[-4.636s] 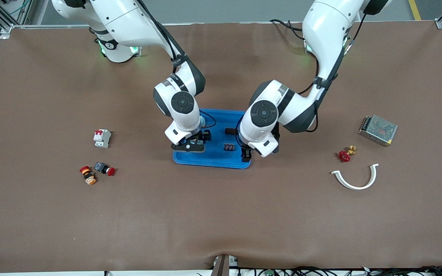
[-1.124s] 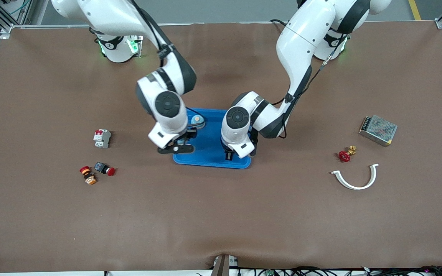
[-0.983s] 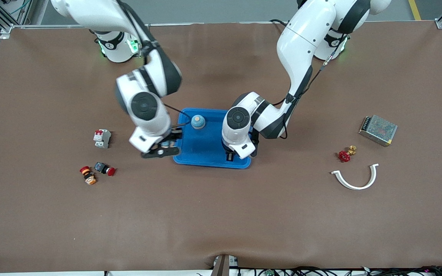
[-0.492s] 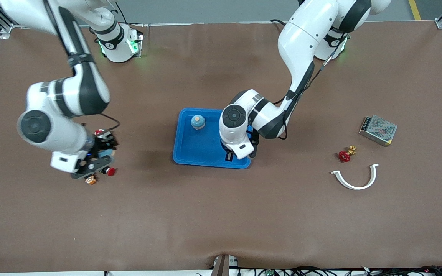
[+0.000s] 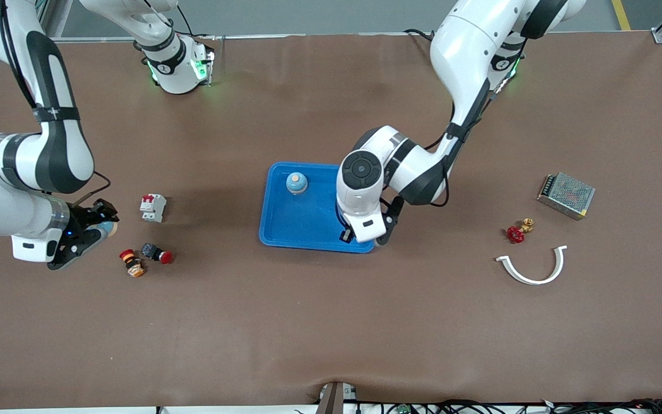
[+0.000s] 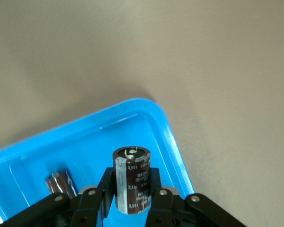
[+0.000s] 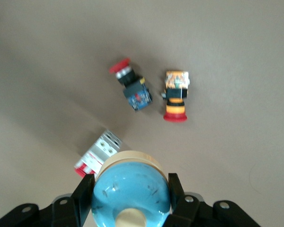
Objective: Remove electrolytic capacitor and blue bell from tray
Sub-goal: 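Lift the bell with the right gripper while the left gripper lifts the capacitor, then set the bell near the red buttons while the left gripper carries the capacitor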
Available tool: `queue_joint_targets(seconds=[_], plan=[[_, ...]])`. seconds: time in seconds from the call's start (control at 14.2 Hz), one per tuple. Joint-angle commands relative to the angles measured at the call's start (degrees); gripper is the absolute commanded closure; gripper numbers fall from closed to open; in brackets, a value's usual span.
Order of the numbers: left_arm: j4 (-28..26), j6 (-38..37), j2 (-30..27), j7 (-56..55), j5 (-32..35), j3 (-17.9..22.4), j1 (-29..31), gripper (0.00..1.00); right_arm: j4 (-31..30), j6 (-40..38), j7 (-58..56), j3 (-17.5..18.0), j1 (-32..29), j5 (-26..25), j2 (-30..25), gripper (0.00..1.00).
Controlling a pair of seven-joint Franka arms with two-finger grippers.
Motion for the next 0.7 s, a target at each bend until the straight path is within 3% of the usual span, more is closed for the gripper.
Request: queue_joint_targets(seconds=[0.0, 0.21, 0.35, 0.49, 0.63], plan=[[-2.13, -1.37, -3.34, 10.33, 1.16, 0.15, 0.17, 1.0, -6.16, 5.92, -6.5, 1.13, -3.92, -0.23, -0.88, 0.67], [-2.75, -3.73, -4.05, 19.9, 2.04, 0.24, 1.22, 1.0, -9.95, 11.9, -12.84, 1.13, -6.83, -0.23, -0.88, 0.67], [-6.33, -4.1, -6.32, 26.5, 3.97, 0.16, 2.45, 1.0, -13.72, 17.43, -16.36, 1.13, -8.59, -0.32, -0.8, 0.67], [-13.78, -2.09, -11.05, 35.1, 5.9, 0.07, 3.59, 1.0, -17.94, 23.23, -17.69, 1.13, -9.82, -0.32, -0.8, 0.67], [-27.28, 9.02, -18.51, 42.15, 8.27, -0.02, 5.08, 1.0, -20.33, 27.02, -18.56, 1.13, -10.35, -0.32, -0.71, 0.67]])
